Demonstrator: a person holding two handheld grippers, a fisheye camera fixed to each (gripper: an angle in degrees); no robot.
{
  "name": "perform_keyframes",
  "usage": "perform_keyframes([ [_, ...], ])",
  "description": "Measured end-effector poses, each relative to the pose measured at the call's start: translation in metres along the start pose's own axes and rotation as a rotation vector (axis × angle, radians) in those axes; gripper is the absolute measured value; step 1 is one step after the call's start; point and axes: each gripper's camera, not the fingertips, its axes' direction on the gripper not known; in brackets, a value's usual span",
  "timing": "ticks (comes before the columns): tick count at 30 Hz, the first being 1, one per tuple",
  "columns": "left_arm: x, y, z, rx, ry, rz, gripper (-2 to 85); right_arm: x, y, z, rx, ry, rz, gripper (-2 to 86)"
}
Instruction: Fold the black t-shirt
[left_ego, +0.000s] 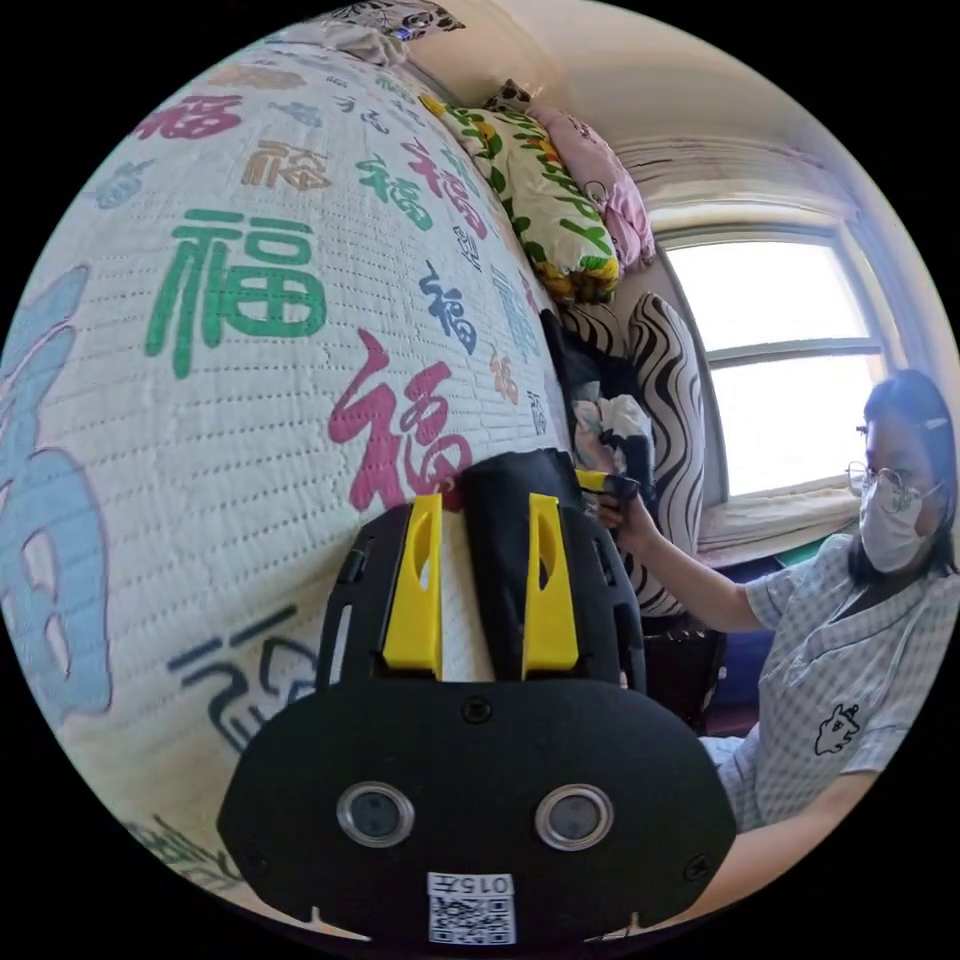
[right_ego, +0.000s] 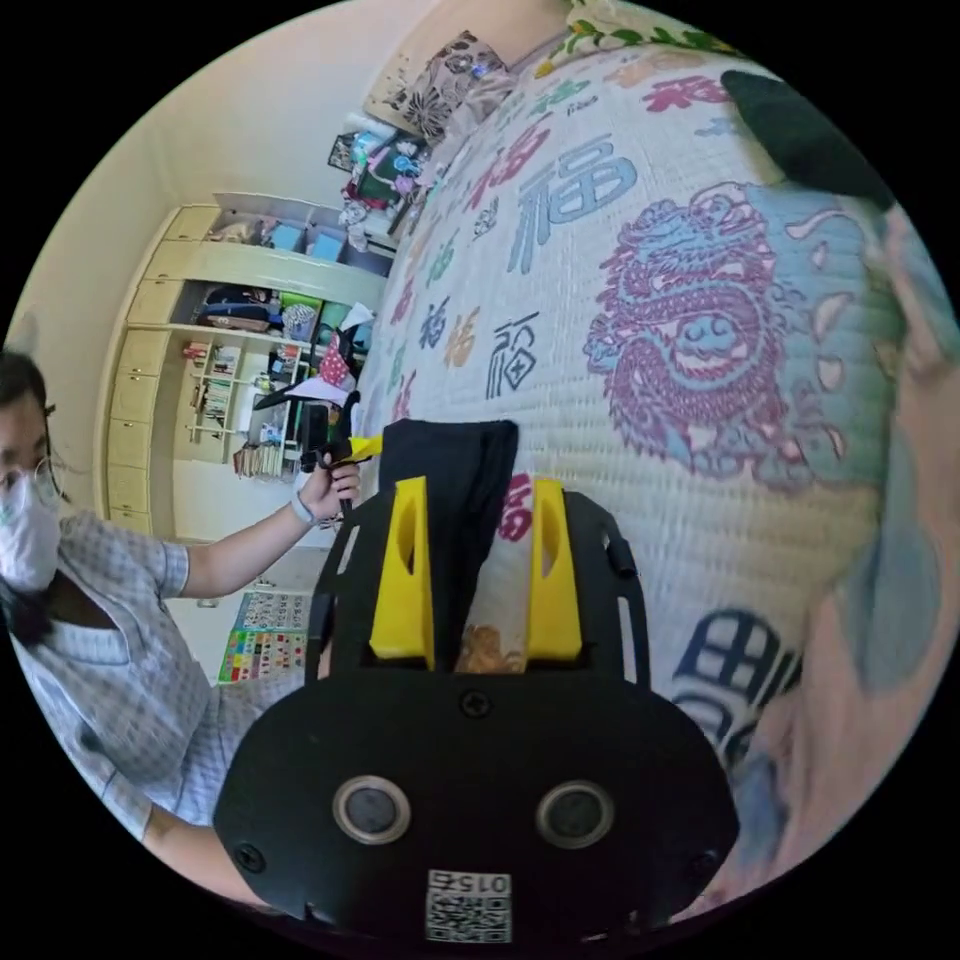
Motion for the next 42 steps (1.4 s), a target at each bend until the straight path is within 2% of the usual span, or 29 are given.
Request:
perform_keyframes([
  [2,-0.007,-0.010,0.009,-0.029,0.085,0.026,11.1,0.009,-0.009,-0.001,-0.043,0.025,0.004,7.8],
  [5,-0.008,-0.019,0.017,-0.075,0.157,0.055,10.1,0.026,-0.008,-0.009,-0.039,-0.147,0.041,9.6],
  [10,-0.011,-0.018,0.012,-0.117,0.186,0.054,8.4,0.018,-0.007,-0.018,-0.057,-0.142,-0.016,10.9],
  [13,-0.014,-0.011,0.005,-0.137,0.186,0.042,8.3,0.016,-0.001,-0.027,0.016,-0.247,-0.083,10.2],
  [16,-0.016,-0.003,0.001,-0.136,0.202,0.035,8.2,0.018,-0.005,-0.020,-0.005,-0.161,-0.092,12.1],
  [21,-0.017,0.003,0.002,-0.115,0.231,0.021,7.6,0.017,-0.033,0.010,-0.080,-0.249,-0.133,5.9],
  [24,-0.013,0.005,0.002,-0.122,0.230,0.030,5.6,0.011,-0.044,0.020,-0.148,-0.235,-0.122,3.0],
  [28,0.001,0.000,-0.005,-0.125,0.192,0.090,3.0,0.000,-0.052,0.008,-0.144,-0.165,-0.157,1.7],
  [33,0.023,-0.023,-0.020,-0.049,0.209,0.168,3.1,-0.018,-0.072,-0.017,-0.028,-0.158,-0.215,1.1],
  [37,0.054,-0.031,-0.023,-0.096,0.141,0.279,3.7,-0.037,-0.073,-0.021,-0.022,-0.140,-0.282,1.0],
  [42,0.106,0.015,-0.031,-0.156,0.170,0.460,4.3,-0.073,-0.019,-0.021,-0.086,-0.211,-0.407,1.3],
])
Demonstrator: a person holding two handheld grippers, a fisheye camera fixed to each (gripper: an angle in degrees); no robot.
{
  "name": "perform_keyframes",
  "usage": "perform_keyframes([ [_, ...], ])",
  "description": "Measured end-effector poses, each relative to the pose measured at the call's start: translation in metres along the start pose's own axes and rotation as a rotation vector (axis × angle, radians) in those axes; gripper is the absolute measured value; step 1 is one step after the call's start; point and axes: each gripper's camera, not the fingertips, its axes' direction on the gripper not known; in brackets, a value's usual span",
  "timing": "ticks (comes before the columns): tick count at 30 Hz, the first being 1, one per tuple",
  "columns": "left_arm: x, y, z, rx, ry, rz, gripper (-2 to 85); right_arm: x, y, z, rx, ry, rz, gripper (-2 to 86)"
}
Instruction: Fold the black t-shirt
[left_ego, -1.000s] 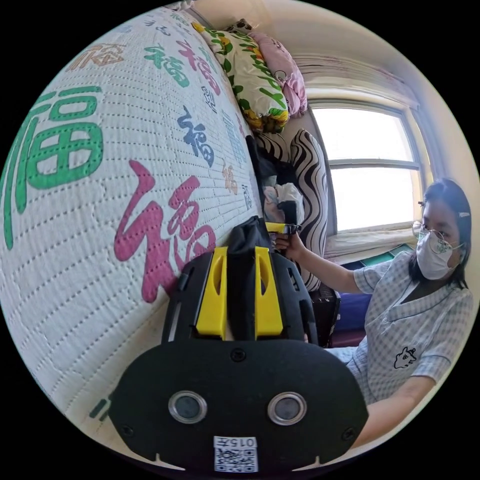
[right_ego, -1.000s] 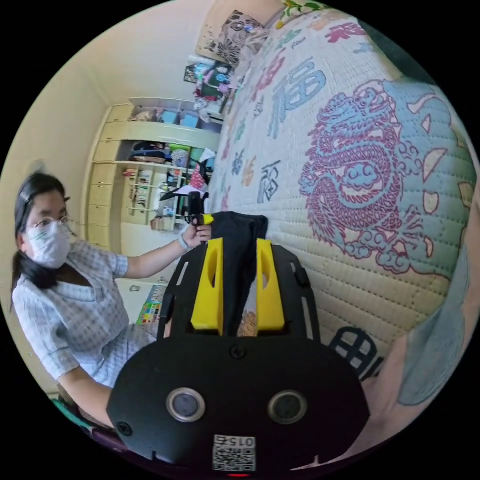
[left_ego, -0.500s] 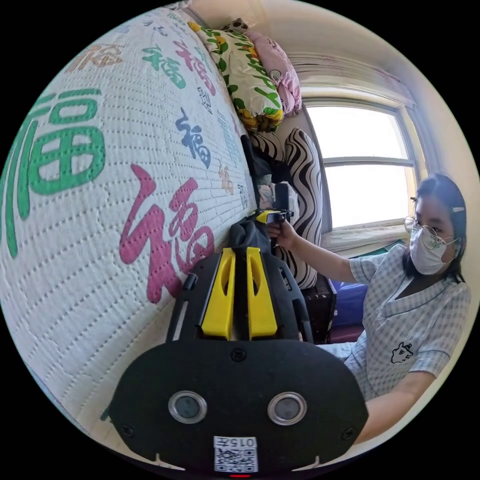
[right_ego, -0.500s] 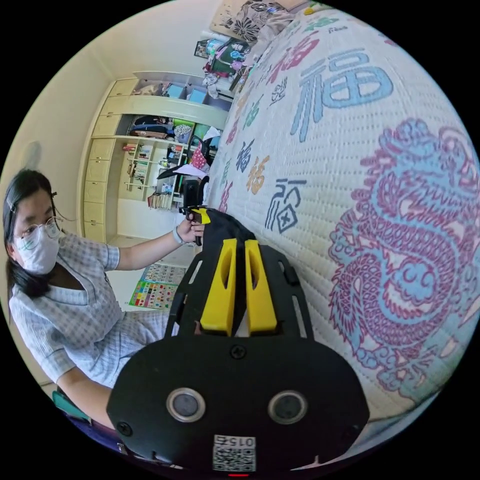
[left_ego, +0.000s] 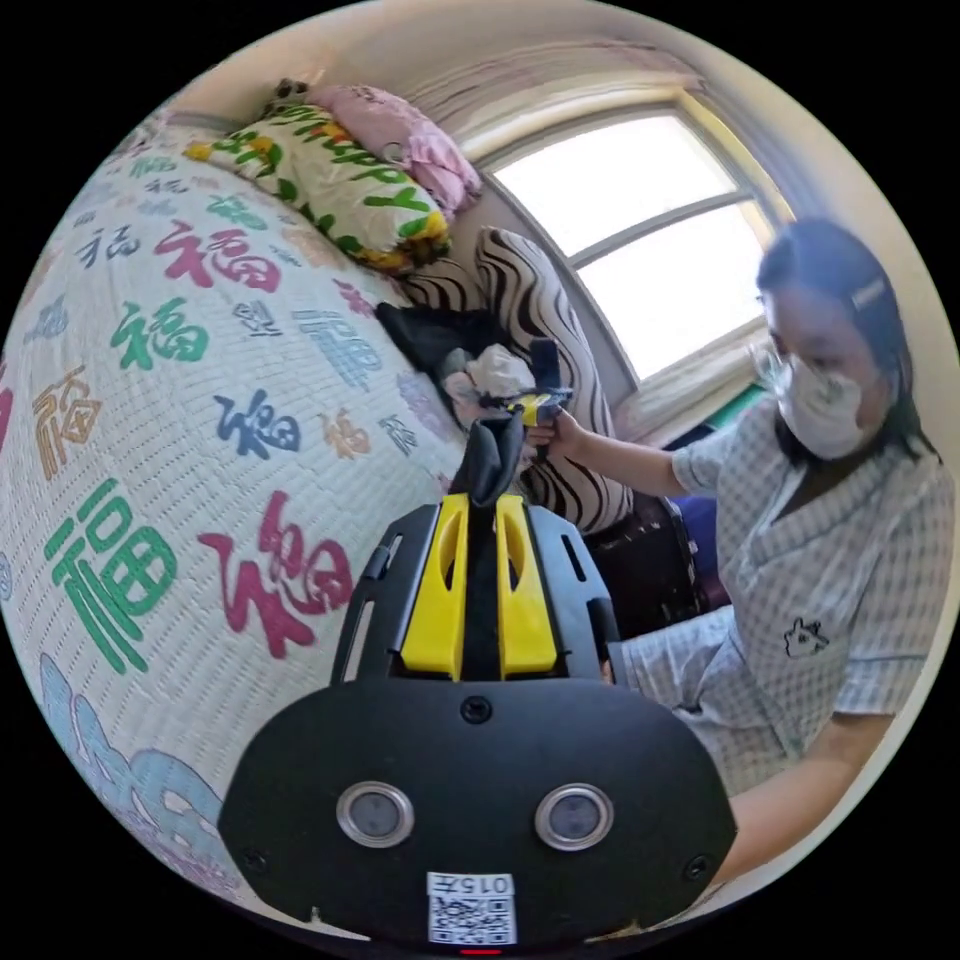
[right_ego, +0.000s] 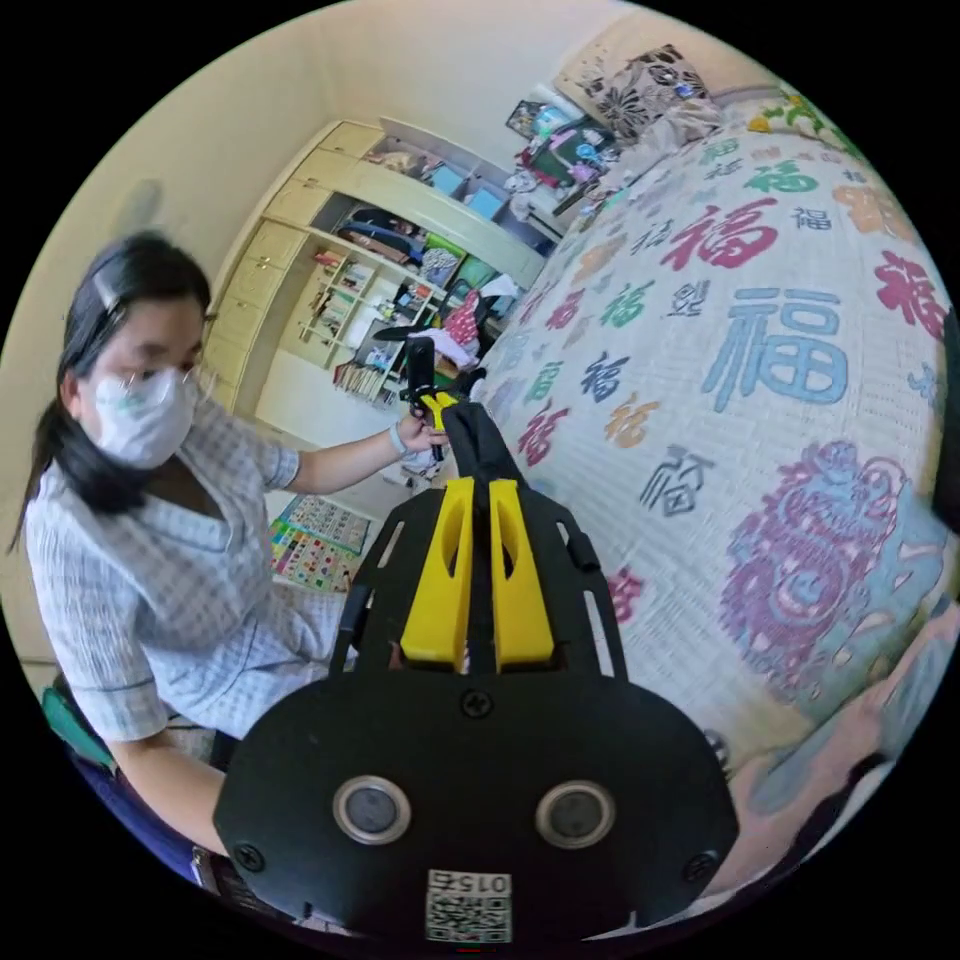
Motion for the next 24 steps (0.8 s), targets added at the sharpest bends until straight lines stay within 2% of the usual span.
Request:
perform_keyframes([
  [3,0.044,0.032,0.024,-0.106,0.009,0.049,4.3,-0.019,0.036,0.029,-0.117,0.005,0.027,1.6],
  [9,0.065,0.104,0.081,-0.254,-0.063,-0.127,4.1,-0.005,0.094,0.104,-0.360,0.109,0.174,3.4],
  [15,0.083,0.128,0.088,-0.401,-0.158,-0.210,2.0,-0.006,0.123,0.108,-0.384,0.124,0.272,5.5],
  [21,0.122,0.095,0.071,-0.199,-0.121,-0.183,2.0,-0.020,0.098,0.103,-0.199,0.137,0.176,5.5],
  [24,0.121,0.083,0.102,-0.216,-0.084,-0.172,3.3,0.003,0.084,0.145,-0.278,0.133,0.157,2.2],
])
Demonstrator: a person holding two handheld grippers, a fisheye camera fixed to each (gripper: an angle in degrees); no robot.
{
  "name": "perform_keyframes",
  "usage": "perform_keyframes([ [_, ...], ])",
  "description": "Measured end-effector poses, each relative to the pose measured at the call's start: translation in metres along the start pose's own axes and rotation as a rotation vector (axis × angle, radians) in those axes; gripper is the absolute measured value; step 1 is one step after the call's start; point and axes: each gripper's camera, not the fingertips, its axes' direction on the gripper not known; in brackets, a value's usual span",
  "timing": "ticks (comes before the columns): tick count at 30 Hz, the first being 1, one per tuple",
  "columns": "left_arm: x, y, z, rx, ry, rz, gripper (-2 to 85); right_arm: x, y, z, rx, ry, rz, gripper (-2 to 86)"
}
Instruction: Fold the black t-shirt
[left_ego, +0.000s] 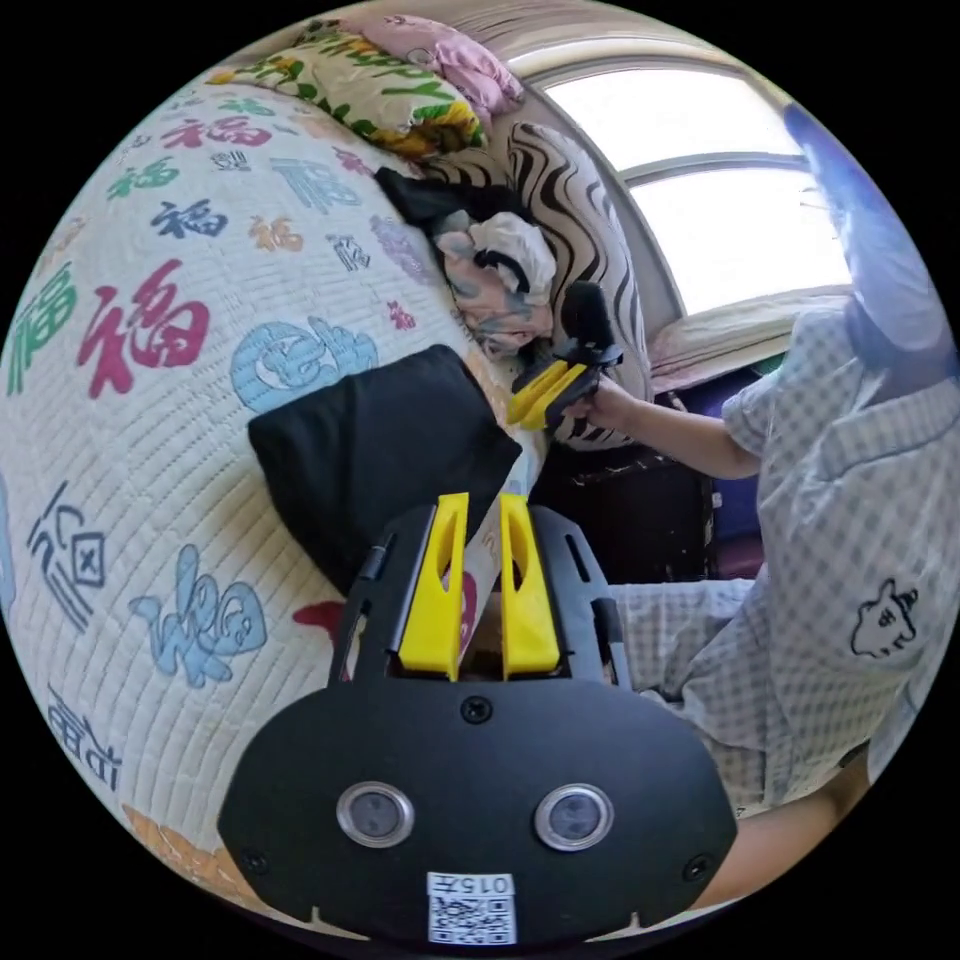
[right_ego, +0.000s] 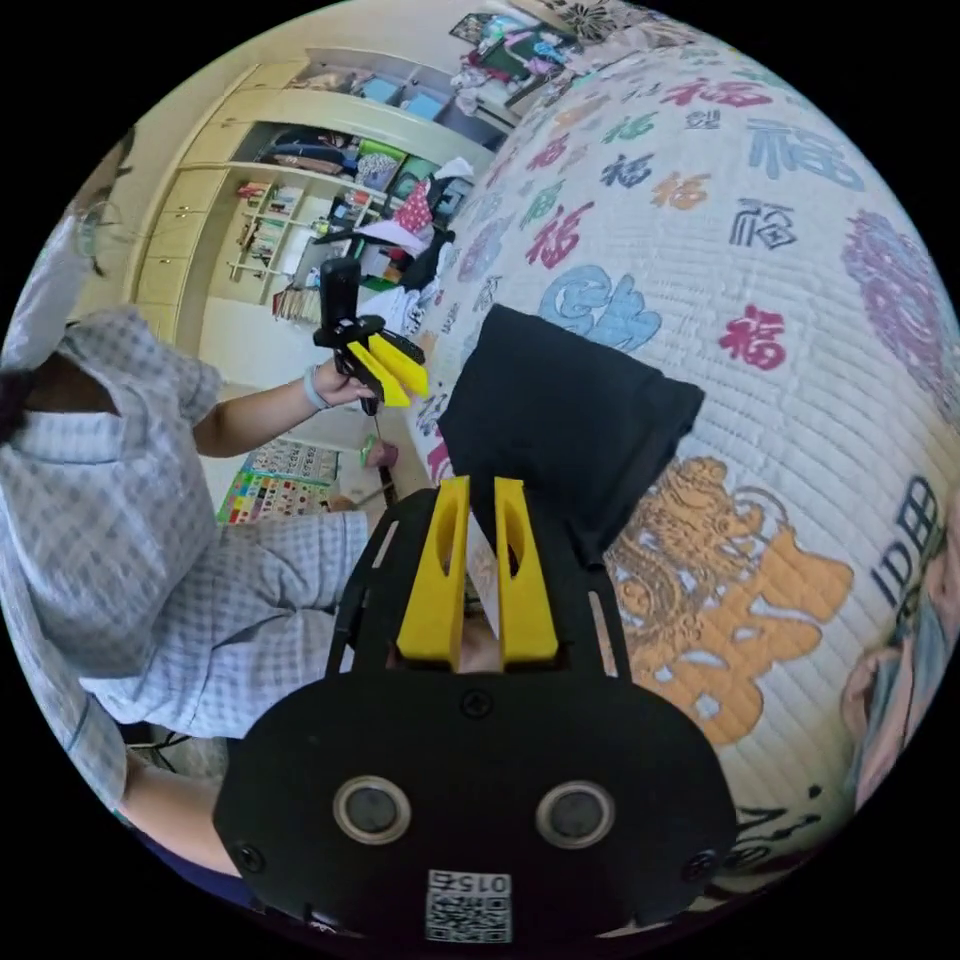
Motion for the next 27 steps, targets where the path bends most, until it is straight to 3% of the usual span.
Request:
perform_keyframes([
  [3,-0.015,0.006,0.030,-0.136,-0.184,-0.057,0.7,0.031,-0.002,0.043,-0.132,0.106,0.104,0.1],
  [6,-0.026,0.022,0.021,-0.137,-0.122,-0.145,0.3,0.050,0.009,0.031,-0.016,-0.023,0.206,0.1],
  [9,-0.023,0.031,-0.018,-0.030,-0.064,-0.203,1.7,0.055,0.014,-0.009,0.168,-0.025,0.230,2.1],
  [11,-0.023,0.033,-0.057,0.131,-0.087,-0.257,6.5,0.065,0.010,-0.029,0.268,-0.002,0.267,5.1],
  [15,-0.045,0.028,-0.082,0.245,-0.055,-0.376,10.5,0.119,-0.018,-0.026,0.260,-0.052,0.390,8.1],
  [19,-0.059,0.022,-0.083,0.228,0.018,-0.400,4.9,0.147,-0.038,0.003,0.204,-0.199,0.412,2.2],
  [23,-0.060,0.052,-0.116,0.316,-0.007,-0.457,0.4,0.163,-0.022,-0.001,0.306,-0.112,0.515,0.2],
  [27,-0.061,0.074,-0.135,0.323,0.017,-0.478,0.6,0.180,-0.007,0.011,0.333,-0.165,0.525,0.6],
])
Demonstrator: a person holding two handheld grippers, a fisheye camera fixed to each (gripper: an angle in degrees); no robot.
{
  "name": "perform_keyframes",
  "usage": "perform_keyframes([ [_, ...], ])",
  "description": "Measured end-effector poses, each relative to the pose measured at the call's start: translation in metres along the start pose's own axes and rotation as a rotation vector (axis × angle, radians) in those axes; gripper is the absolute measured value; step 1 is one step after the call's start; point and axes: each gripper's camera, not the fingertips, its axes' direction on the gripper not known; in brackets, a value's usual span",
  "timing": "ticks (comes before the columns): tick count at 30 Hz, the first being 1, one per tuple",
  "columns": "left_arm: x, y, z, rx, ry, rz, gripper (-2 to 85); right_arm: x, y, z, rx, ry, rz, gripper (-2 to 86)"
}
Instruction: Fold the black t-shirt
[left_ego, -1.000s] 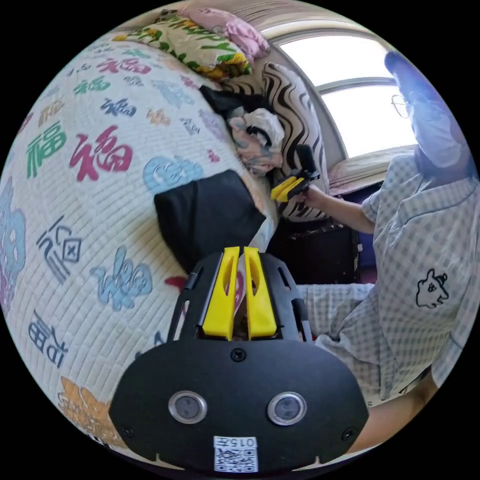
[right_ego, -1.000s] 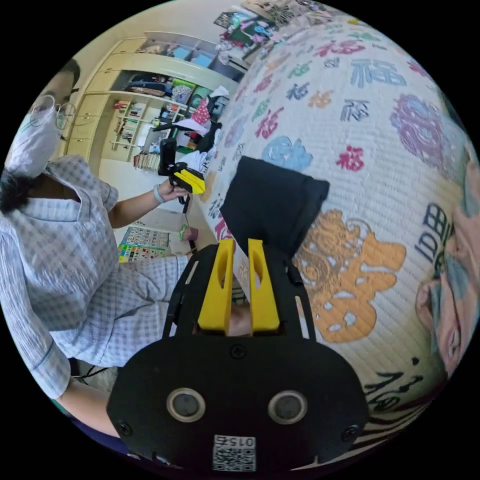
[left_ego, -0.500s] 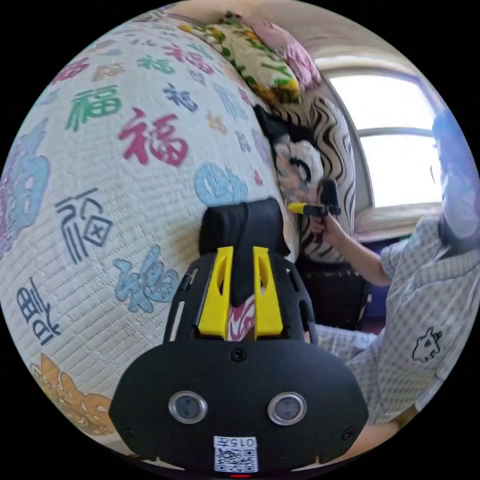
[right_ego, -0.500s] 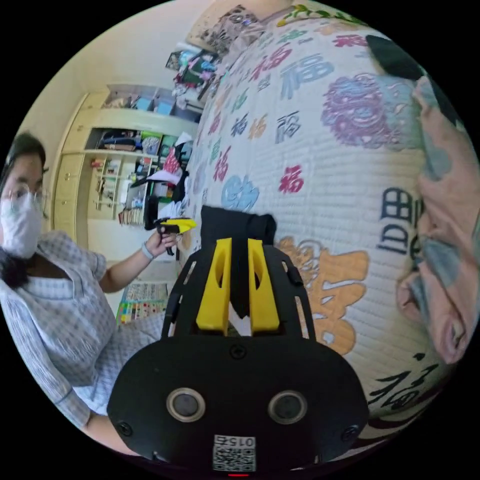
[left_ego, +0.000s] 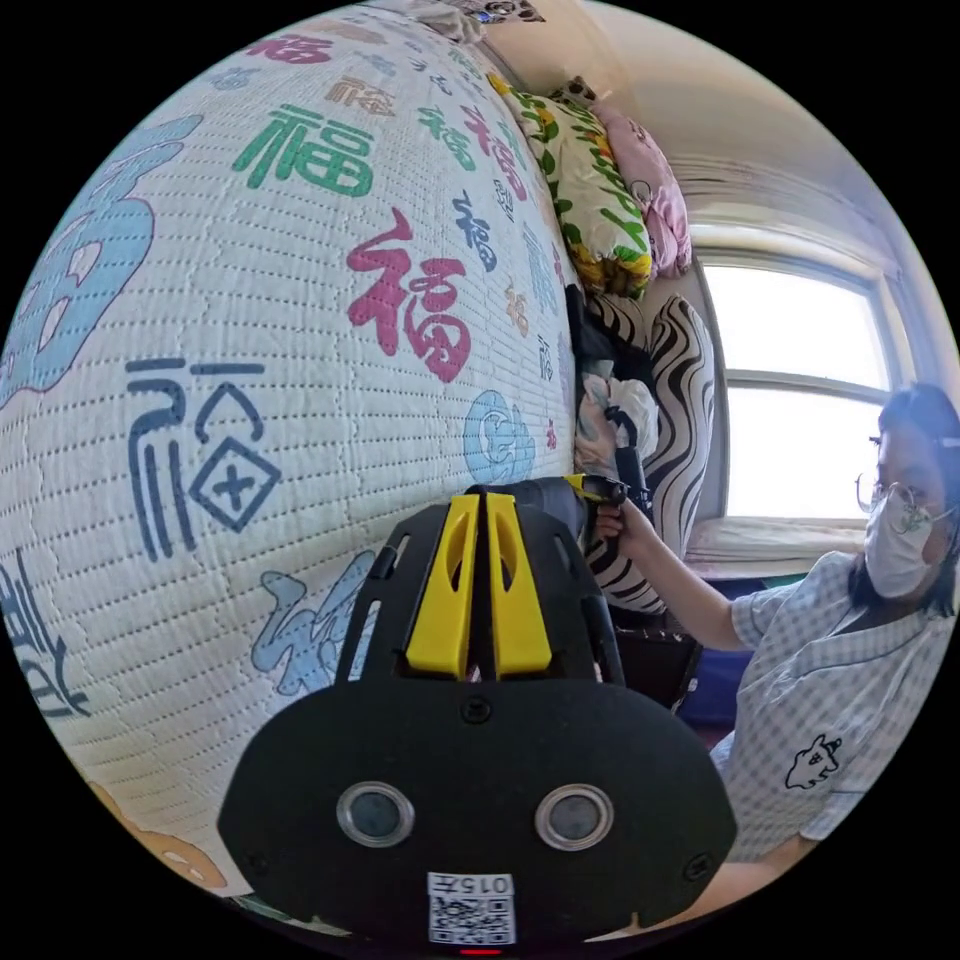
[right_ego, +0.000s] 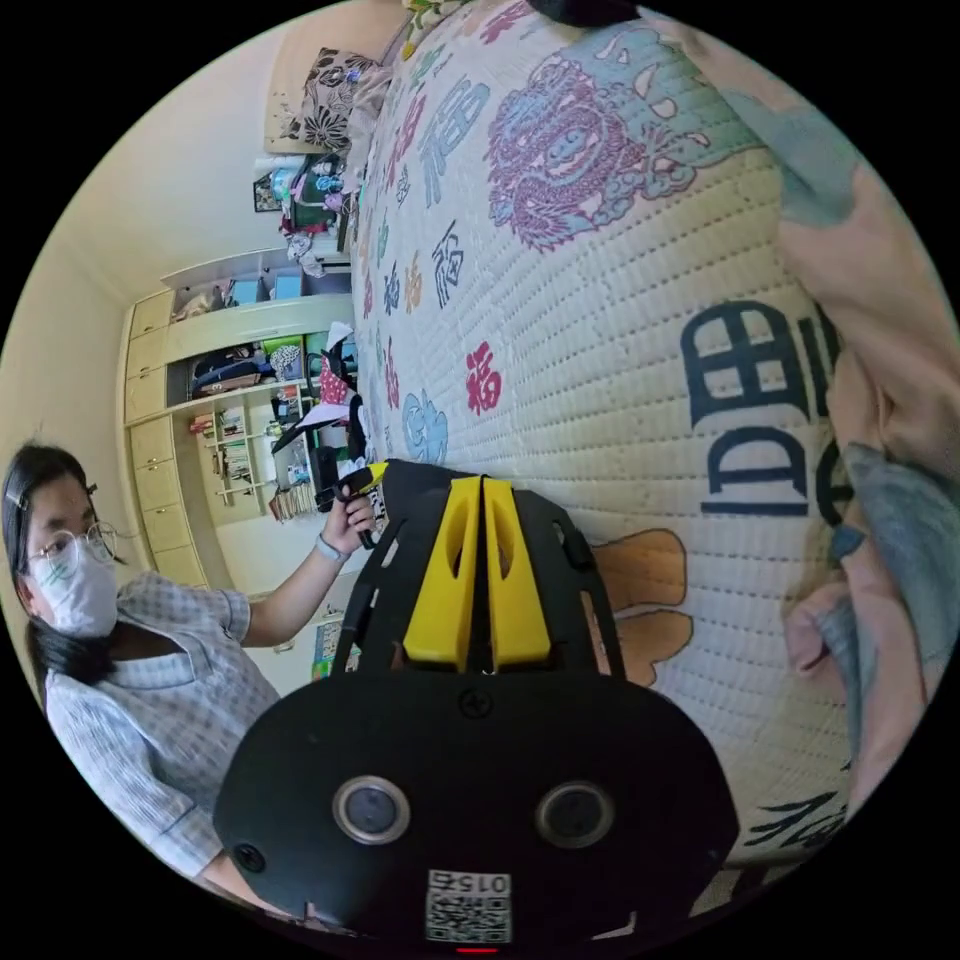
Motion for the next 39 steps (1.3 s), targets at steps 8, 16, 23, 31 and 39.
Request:
perform_keyframes([
  [8,0.007,0.029,-0.080,0.008,0.047,0.088,10.0,0.012,0.018,0.013,0.037,-0.160,-0.155,9.1],
  [16,-0.015,0.050,-0.122,-0.227,0.168,0.177,15.0,0.049,0.012,0.087,-0.185,-0.201,-0.269,13.8],
  [23,-0.003,0.043,-0.144,-0.343,0.296,0.239,9.1,0.054,-0.025,0.164,-0.293,-0.193,-0.298,7.9],
  [31,0.003,0.085,-0.281,-0.246,0.346,0.189,6.1,0.022,-0.034,0.220,-0.287,-0.151,-0.236,5.6],
  [39,-0.025,0.172,-0.555,-0.021,0.278,0.030,6.0,-0.095,-0.091,0.438,-0.435,-0.297,-0.359,5.5],
])
